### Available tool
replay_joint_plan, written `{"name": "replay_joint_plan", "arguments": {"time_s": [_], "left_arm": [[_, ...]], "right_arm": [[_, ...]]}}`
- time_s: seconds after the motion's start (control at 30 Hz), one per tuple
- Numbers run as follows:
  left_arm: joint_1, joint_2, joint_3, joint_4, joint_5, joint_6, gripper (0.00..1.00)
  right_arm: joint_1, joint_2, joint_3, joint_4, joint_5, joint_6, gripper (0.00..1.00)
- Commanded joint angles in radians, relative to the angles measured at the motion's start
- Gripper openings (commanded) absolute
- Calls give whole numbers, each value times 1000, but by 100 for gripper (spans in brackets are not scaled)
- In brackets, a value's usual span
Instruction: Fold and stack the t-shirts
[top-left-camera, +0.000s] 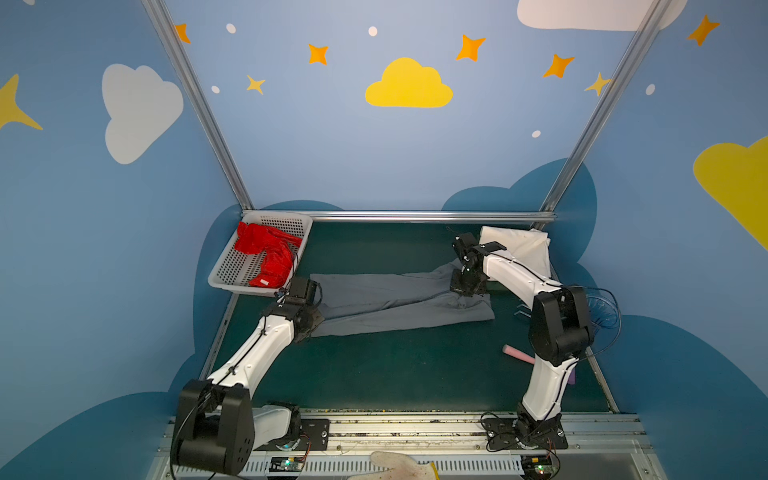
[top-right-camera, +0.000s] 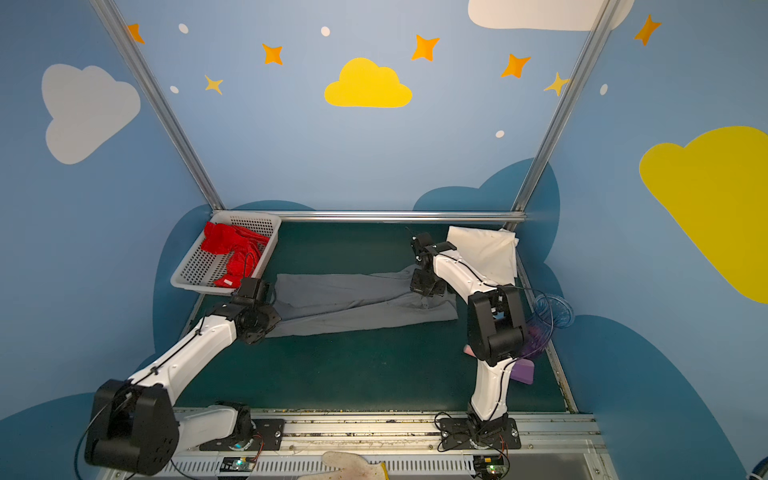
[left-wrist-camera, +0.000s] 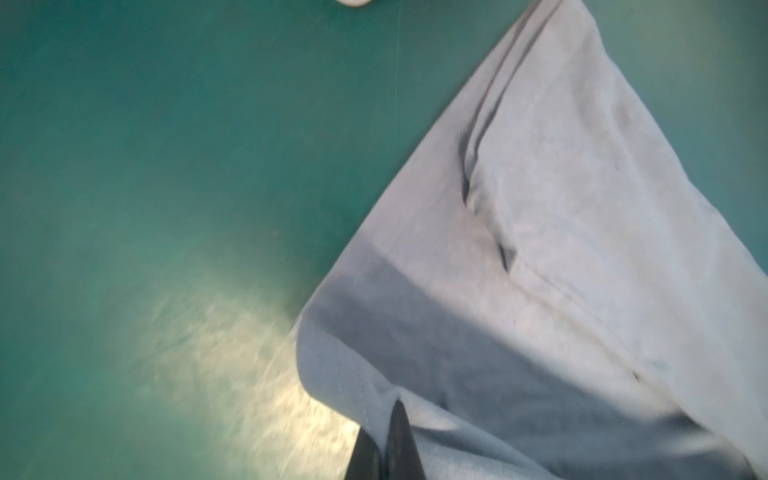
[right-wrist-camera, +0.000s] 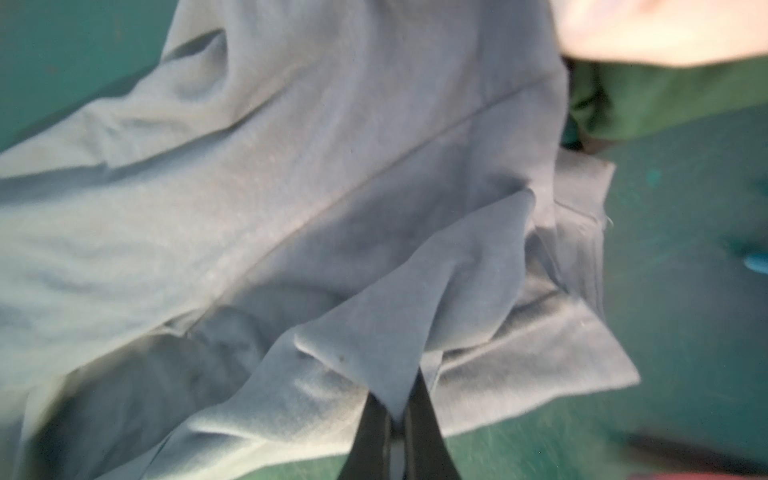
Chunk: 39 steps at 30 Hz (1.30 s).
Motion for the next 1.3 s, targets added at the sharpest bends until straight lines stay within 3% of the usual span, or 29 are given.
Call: {"name": "replay_joint_plan", "arguments": {"time_s": [0.0,0.3,0.33,0.4,0.47,0.57,0.63,0.87,1.03,1.13,1.27], "left_arm": [[22,81,45,35,-40,14,4],[46,253,170,58,-63,45,4],[49,264,188,54,-75,52,8],[51,283,232,29,-106,67,27],[51,299,279,-9,-148,76,50],[51,278,313,-27,-166,85,57],[48,245,306,-16,-143,88,64],[-21,123,230,16,-41,129,77],[-97,38,154,38,-22,114,79],[-120,18,112,60,-1,86,79],[-128,30,86,82,12,67,79]], "right_arm": [[-15,31,51,-34,46,-18,0],[-35,97,149,-72,42,-45,0],[-36,101,156,-79,46,-47,0],[-38,99,159,-85,54,-53,2],[-42,85,153,-83,68,-59,23],[-46,48,138,-85,92,-62,62],[-48,18,128,-93,108,-63,67],[-34,-128,-16,-70,57,-54,68],[5,-181,-145,-1,-86,-32,61],[30,-140,-187,59,-154,-27,51],[40,-36,-142,76,-152,-47,43]]}}
